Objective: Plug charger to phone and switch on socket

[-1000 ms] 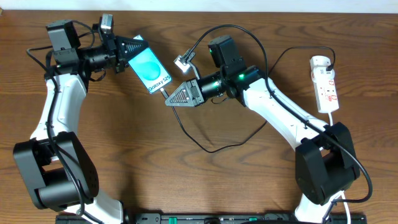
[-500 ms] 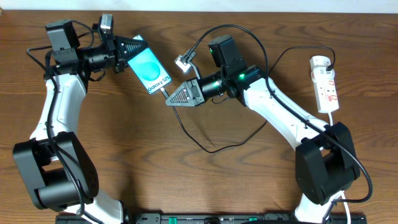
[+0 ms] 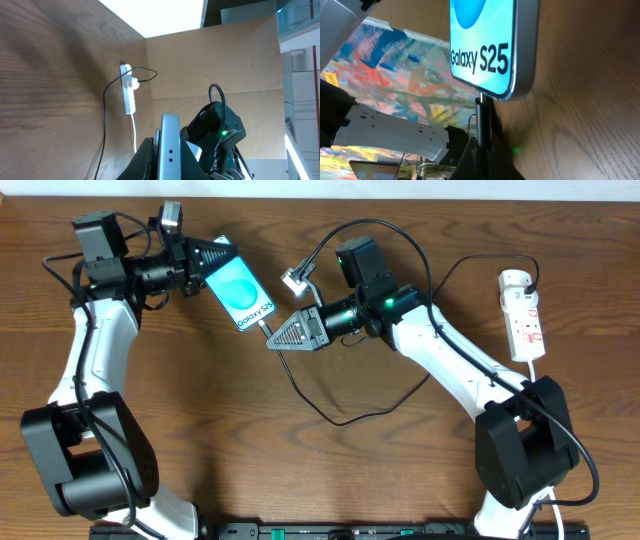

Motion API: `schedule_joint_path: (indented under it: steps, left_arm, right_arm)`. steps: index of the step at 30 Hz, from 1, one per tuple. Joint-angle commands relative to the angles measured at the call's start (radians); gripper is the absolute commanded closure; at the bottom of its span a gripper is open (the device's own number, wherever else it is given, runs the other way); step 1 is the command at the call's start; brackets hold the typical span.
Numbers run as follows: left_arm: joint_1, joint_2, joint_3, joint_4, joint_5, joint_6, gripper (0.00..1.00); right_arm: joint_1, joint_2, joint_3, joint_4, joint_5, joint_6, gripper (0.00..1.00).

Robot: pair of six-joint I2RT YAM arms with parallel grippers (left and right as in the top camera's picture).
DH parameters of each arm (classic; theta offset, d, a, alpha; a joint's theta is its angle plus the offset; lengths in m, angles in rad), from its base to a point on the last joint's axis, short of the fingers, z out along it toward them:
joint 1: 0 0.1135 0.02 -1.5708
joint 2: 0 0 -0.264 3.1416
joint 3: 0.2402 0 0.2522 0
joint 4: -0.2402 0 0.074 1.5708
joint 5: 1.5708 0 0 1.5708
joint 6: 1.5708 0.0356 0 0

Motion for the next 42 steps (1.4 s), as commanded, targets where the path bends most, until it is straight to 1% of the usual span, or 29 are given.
schedule_joint_path:
  steps: [1, 42]
  left_arm:
    - [0.003, 0.006, 0.005, 0.007, 0.047, -0.009, 0.93]
    - [0.003, 0.006, 0.005, 0.008, 0.061, -0.001, 0.93]
  right_arm:
    - [-0.008, -0.004, -0.002, 0.0, -0.016, 0.006, 0.99]
    - [-0.008, -0.004, -0.002, 0.026, 0.001, 0.025, 0.99]
